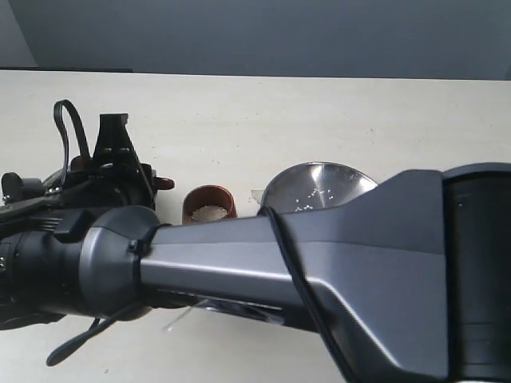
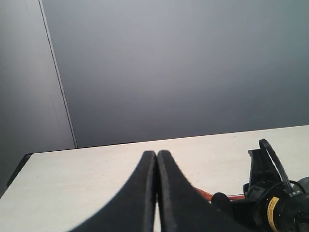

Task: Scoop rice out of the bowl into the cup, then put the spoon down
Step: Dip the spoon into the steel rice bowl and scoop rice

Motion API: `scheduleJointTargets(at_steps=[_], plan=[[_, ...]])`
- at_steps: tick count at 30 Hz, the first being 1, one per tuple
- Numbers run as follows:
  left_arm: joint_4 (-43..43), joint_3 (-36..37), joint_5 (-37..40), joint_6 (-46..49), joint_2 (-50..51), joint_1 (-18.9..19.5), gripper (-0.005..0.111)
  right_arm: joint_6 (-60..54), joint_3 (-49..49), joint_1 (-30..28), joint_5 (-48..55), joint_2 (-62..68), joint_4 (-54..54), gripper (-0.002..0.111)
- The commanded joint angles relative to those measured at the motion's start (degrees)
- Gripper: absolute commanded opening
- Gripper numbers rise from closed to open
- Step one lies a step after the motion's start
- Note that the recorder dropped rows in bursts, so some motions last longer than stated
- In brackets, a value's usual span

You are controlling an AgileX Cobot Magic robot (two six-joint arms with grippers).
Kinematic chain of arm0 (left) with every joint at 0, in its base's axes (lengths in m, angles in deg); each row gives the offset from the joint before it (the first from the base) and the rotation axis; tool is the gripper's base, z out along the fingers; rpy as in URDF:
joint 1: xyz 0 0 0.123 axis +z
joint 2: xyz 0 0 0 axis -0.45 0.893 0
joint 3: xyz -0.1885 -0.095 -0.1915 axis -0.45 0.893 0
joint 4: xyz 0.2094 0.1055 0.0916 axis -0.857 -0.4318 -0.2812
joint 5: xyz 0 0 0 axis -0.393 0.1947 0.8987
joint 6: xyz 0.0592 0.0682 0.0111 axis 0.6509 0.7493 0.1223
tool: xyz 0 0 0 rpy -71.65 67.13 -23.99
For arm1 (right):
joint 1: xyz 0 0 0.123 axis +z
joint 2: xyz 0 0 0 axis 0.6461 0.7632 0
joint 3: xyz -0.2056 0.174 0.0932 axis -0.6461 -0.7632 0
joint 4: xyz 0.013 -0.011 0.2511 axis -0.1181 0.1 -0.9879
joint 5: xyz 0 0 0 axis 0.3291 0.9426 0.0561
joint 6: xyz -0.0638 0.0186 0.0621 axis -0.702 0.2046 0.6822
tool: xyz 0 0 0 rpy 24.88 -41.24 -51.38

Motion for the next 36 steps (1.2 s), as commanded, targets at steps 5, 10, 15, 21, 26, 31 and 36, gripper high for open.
scheduleJointTargets(at_steps=[5,10,15,21,26,31,36], plan=[[-0.38,-0.43,-0.35,-0.05,0.12,-0.13,0.0,-0.2,0.43,0.39,-1.86,1.27,-0.02,-0.001],[-0.38,-0.43,-0.35,-0.05,0.12,-0.13,0.0,0.19,0.43,0.39,-2.25,2.71,-0.64,-0.001],[-0.38,-0.43,-0.35,-0.05,0.12,-0.13,0.0,2.12,5.57,0.05,-3.91,2.71,-10.67,-0.001],[-0.38,-0.43,-0.35,-0.05,0.12,-0.13,0.0,1.67,7.14,-1.02,-0.98,2.71,-12.86,-0.001],[-0.38,-0.43,-0.35,-0.05,0.12,-0.13,0.0,1.2,7.14,-2.39,0.6,2.71,-16.87,-0.001],[-0.38,-0.43,-0.35,-0.05,0.12,-0.13,0.0,1.2,7.14,-3.81,0.49,2.71,-22.88,-0.001],[-0.38,-0.43,-0.35,-0.05,0.12,-0.13,0.0,1.57,7.14,-4.53,0.0,2.71,-26.25,-0.001]])
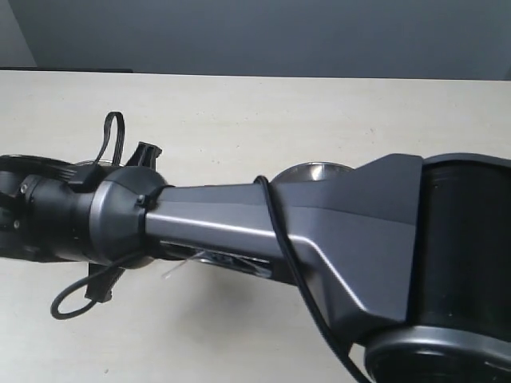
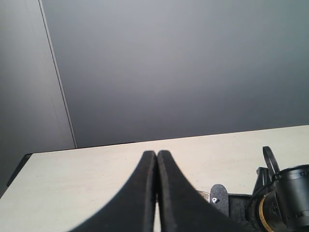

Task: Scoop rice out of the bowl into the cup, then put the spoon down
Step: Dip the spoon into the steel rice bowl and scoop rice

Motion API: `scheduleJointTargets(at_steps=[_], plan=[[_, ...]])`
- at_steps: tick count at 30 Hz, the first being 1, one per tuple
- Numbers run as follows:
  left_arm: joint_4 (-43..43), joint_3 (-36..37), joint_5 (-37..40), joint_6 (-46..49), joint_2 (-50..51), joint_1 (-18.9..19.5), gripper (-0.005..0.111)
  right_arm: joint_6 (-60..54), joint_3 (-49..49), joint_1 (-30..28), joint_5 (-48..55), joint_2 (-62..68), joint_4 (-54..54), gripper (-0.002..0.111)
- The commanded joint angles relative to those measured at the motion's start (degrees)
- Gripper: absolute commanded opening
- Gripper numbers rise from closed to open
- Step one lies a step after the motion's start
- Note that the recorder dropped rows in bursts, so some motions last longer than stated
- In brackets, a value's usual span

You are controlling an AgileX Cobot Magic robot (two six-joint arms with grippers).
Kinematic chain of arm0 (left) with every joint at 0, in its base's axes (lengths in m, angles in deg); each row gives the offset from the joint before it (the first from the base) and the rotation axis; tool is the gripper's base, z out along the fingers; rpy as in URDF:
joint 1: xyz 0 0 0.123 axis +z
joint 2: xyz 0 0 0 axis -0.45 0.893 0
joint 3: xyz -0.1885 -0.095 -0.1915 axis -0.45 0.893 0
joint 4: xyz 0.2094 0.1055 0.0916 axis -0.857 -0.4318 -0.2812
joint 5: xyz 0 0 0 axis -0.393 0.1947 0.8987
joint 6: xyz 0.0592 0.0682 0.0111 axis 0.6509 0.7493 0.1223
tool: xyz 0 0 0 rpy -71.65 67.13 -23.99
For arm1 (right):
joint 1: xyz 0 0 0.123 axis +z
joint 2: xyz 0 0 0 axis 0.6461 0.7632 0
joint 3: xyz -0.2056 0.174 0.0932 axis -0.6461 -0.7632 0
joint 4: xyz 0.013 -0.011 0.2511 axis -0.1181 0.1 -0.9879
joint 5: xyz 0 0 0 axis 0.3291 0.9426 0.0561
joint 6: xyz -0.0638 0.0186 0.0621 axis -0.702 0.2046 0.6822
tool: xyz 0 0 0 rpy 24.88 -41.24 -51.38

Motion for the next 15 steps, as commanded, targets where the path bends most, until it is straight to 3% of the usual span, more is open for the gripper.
scheduleJointTargets(at_steps=[1,15], plan=[[-0.38,-0.43,-0.35,-0.05,0.12,-0.13,0.0,0.2,0.34,-1.0,-0.34,-0.02,-4.22,-0.001],[-0.38,-0.43,-0.35,-0.05,0.12,-0.13,0.0,3.88,0.34,-2.14,-2.62,-1.38,-7.83,-0.001]])
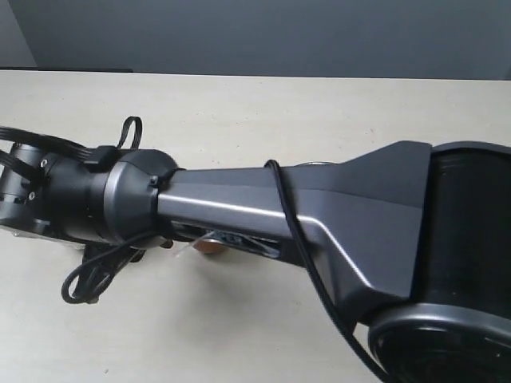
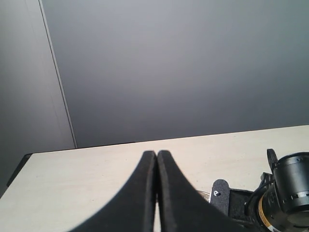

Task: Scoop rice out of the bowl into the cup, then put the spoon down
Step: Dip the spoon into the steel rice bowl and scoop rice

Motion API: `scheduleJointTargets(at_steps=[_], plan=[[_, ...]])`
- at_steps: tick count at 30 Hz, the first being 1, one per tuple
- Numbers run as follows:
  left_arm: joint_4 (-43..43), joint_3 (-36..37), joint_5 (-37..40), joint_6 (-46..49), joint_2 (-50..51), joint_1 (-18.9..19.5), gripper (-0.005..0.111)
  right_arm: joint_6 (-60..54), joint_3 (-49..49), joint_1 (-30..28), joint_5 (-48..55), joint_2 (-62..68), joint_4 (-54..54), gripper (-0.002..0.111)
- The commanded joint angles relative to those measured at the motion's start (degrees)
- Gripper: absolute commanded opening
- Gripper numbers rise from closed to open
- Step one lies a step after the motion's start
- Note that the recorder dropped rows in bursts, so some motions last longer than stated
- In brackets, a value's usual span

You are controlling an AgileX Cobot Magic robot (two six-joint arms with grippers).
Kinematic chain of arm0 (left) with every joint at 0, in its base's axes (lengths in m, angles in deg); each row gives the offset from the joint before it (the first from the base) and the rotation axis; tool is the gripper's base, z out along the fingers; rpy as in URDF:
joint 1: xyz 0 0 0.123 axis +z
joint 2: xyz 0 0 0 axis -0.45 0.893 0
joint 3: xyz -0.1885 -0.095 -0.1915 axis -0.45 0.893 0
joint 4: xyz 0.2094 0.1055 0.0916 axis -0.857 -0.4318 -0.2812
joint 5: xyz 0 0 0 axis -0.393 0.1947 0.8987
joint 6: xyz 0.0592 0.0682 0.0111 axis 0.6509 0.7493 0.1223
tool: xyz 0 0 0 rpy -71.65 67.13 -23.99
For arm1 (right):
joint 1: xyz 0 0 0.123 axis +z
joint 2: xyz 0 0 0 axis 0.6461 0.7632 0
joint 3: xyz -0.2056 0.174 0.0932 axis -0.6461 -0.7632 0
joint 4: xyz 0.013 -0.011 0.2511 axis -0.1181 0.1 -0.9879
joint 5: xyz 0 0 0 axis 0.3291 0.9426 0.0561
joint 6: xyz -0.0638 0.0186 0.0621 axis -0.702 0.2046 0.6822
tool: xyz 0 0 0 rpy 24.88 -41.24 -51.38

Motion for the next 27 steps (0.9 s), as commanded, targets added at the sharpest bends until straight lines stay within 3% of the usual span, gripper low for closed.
scheduleJointTargets(at_steps=[1,21,27], plan=[[-0.38,-0.43,-0.35,-0.05,0.12,-0.13,0.0,1.91,0.3,-0.21,-0.2,-1.47,-0.37,-0.001],[-0.33,-0.43,-0.35,0.05,0.12,-0.13,0.0,0.42,0.3,-7.58,0.65,-10.01,-15.44,-0.001],[-0.33,-0.43,-0.35,0.05,0.12,-0.13,0.0,-2.27,0.3,-9.35,4.77,-12.72,-14.7,-0.001]])
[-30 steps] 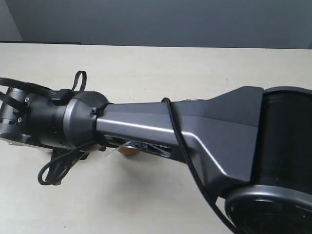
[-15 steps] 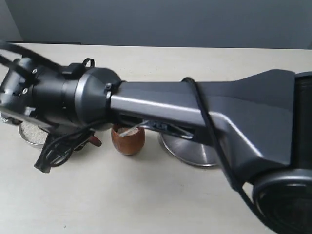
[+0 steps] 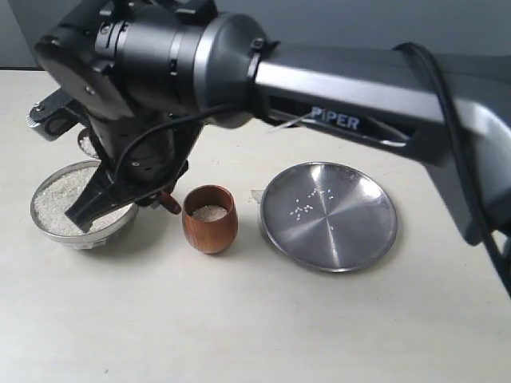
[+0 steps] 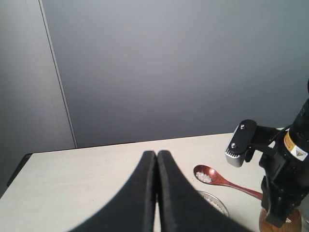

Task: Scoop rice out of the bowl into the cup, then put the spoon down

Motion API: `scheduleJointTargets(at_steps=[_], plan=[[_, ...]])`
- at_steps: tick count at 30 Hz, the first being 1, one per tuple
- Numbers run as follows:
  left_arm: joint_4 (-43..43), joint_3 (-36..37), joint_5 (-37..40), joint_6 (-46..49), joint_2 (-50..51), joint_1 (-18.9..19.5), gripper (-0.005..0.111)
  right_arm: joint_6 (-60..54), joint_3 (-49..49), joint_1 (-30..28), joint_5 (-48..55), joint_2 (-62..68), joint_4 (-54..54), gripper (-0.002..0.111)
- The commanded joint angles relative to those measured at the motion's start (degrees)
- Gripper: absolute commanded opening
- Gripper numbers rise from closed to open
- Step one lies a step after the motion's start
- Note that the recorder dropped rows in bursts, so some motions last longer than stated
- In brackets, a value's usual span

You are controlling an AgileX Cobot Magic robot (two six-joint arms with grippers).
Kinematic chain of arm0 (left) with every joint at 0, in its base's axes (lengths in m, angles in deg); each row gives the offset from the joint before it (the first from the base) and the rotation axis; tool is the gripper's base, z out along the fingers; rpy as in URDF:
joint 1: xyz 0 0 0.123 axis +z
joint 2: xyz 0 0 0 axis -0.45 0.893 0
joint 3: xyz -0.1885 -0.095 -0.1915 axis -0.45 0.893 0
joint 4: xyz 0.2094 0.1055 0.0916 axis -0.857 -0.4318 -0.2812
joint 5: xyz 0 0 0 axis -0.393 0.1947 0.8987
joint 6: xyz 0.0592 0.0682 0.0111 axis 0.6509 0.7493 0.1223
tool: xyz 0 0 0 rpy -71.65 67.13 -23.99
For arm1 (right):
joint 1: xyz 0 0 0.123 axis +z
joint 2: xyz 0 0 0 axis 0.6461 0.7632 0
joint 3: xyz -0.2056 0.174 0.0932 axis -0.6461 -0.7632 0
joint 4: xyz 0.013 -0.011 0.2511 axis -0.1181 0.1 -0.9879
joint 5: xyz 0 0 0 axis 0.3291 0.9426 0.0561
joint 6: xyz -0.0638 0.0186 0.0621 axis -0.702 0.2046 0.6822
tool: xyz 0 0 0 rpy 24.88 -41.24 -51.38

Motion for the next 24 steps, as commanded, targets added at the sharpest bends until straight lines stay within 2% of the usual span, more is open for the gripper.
scheduleJointTargets(at_steps=[1,14,24], plan=[[-0.33,-0.43,-0.35,-0.05,0.12,-0.13,0.0,-2.21,0.2,-1.4,2.05,-2.64,0.6,-0.001],[-0.33,-0.43,-0.35,-0.05,0.12,-0.13,0.0,-4.12,-0.2,-2.43,2.05,-7.81,0.11,-0.001],[-0.33,-0.43,-0.35,-0.05,0.12,-0.13,0.0,-3.54,-13.62,-5.05,1.74,-15.2,1.76,-0.001]])
